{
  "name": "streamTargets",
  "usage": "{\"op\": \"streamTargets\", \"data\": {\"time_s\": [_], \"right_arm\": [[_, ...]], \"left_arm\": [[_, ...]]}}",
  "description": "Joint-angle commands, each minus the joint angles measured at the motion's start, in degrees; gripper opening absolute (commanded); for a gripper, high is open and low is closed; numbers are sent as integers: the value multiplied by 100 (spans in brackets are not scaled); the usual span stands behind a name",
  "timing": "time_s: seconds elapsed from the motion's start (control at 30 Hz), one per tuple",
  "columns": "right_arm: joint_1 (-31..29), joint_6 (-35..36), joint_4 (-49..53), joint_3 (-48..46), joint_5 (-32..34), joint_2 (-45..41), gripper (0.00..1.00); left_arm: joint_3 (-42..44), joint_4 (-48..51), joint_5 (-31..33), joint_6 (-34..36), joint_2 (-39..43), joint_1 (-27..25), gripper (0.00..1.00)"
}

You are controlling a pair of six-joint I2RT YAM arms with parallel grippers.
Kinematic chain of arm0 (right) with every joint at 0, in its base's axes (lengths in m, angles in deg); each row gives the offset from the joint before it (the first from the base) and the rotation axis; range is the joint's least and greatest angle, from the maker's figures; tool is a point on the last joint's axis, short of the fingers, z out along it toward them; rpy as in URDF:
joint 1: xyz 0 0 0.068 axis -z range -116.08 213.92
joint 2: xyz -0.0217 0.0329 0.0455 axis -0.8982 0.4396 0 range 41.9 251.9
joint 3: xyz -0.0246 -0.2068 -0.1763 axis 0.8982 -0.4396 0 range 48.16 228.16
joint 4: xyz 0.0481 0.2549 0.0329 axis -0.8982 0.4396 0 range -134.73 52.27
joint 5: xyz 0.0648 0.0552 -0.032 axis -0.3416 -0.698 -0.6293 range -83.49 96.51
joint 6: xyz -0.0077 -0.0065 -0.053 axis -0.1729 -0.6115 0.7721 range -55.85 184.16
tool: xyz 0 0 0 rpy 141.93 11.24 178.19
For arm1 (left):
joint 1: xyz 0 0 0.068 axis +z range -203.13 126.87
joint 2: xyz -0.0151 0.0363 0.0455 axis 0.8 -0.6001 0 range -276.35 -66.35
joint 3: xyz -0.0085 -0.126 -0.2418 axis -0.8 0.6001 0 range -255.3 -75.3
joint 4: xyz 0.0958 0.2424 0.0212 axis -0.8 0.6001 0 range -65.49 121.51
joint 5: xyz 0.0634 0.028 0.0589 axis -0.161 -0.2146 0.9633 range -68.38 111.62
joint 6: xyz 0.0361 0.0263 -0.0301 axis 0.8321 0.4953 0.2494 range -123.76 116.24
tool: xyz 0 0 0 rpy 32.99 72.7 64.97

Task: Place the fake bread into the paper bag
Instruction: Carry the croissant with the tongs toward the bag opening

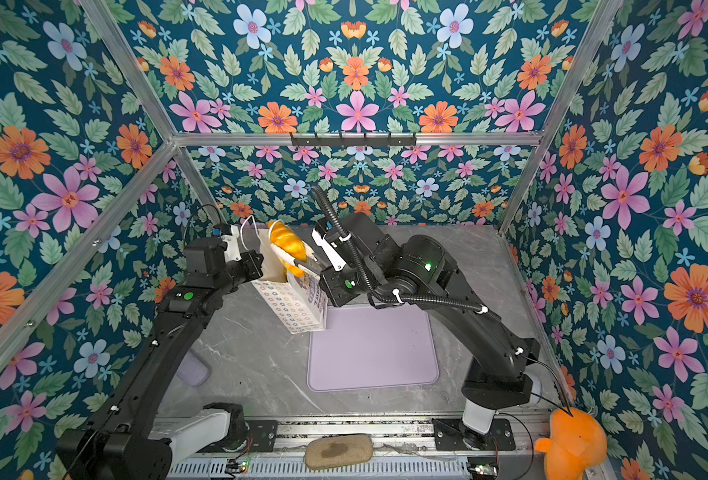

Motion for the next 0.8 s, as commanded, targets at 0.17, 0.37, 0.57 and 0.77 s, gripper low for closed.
{"op": "streamTargets", "data": {"time_s": [0.17, 0.37, 0.57, 0.77], "right_arm": [[-9, 169, -102, 69, 318, 21, 20], [-5, 166, -271, -293, 340, -141, 20], [-2, 116, -383, -858, 268, -249, 20], [2, 8, -477, -1542, 211, -464, 20]], "left_arm": [[-135, 14, 290, -25, 119, -6, 3], [-353, 213, 594, 99, 103, -5, 3], [-308, 304, 786, 162, 157, 20, 2], [-189, 287, 812, 153, 170, 56, 2]]}}
